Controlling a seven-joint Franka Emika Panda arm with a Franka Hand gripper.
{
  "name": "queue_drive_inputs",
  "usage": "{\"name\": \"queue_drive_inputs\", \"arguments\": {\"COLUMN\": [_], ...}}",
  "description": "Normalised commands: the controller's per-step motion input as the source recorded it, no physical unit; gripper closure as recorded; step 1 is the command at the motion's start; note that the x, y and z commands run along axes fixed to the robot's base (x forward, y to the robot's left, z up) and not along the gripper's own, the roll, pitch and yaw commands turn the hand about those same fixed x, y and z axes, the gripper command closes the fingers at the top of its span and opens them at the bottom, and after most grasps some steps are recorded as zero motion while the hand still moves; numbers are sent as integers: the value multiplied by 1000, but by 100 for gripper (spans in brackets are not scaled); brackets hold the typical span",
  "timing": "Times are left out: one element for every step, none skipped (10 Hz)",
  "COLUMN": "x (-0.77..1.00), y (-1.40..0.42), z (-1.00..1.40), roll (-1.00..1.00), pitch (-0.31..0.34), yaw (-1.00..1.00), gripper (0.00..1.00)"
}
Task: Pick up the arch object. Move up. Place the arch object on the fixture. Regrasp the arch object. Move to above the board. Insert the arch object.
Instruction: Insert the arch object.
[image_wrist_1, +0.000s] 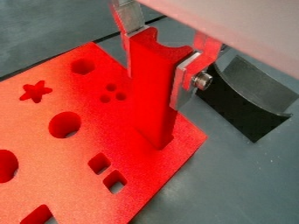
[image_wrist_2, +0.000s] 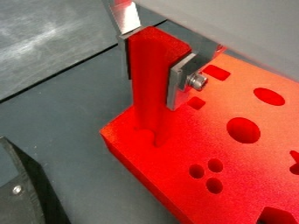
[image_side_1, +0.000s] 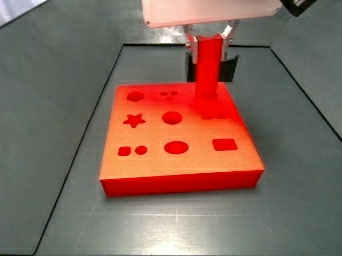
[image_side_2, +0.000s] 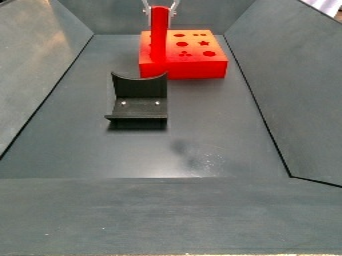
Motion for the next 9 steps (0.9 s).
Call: {"name": "queue_drive_inputs", "arguments": {"x": [0,0,11,49,0,0,-11,0,0], "y": [-9,0,186,243,14,0,0,17,0], "z": [-543,-609,-589,-717,-794,-711,-234,-134,0], "roll": [-89,-71,-240,-186,0,34,0,-61,0], "pitch": [-211,-180,-169,-116,-107,-106,-213,-163,0], "yaw": [-51,0,0,14,0,0,0,0,0], "gripper": [100,100,100,100,100,100,100,100,100]}}
